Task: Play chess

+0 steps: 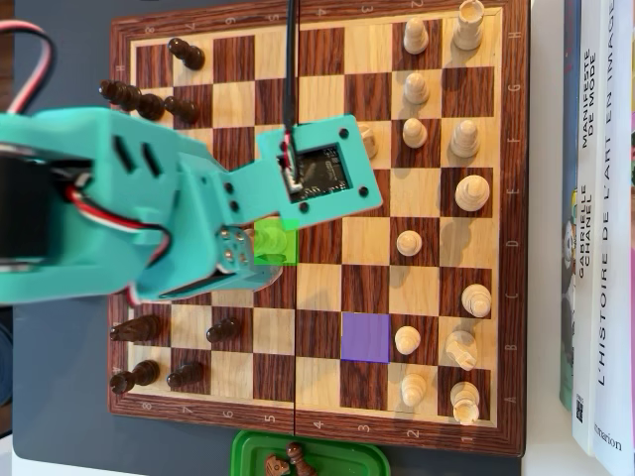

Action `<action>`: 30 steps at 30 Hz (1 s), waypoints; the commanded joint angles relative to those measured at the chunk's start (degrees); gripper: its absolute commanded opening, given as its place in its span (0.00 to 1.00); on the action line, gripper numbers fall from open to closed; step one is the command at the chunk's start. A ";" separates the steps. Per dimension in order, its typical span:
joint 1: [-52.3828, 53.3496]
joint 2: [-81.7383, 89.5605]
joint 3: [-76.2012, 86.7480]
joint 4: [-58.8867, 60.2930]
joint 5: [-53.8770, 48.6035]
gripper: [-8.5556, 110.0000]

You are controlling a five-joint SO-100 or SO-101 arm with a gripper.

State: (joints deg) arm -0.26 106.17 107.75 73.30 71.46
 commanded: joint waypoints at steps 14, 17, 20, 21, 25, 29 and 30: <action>2.02 19.07 -11.34 -0.53 0.44 0.22; 2.02 24.61 -10.55 -2.55 1.23 0.22; 1.49 30.67 -7.29 -6.59 3.96 0.22; 1.49 32.70 -5.89 -8.17 4.92 0.22; 1.41 41.48 0.79 -14.41 7.82 0.22; 0.35 50.01 7.91 -22.59 10.11 0.22; -0.09 51.94 9.84 -25.49 10.72 0.22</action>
State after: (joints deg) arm 0.53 153.54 115.31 53.53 80.60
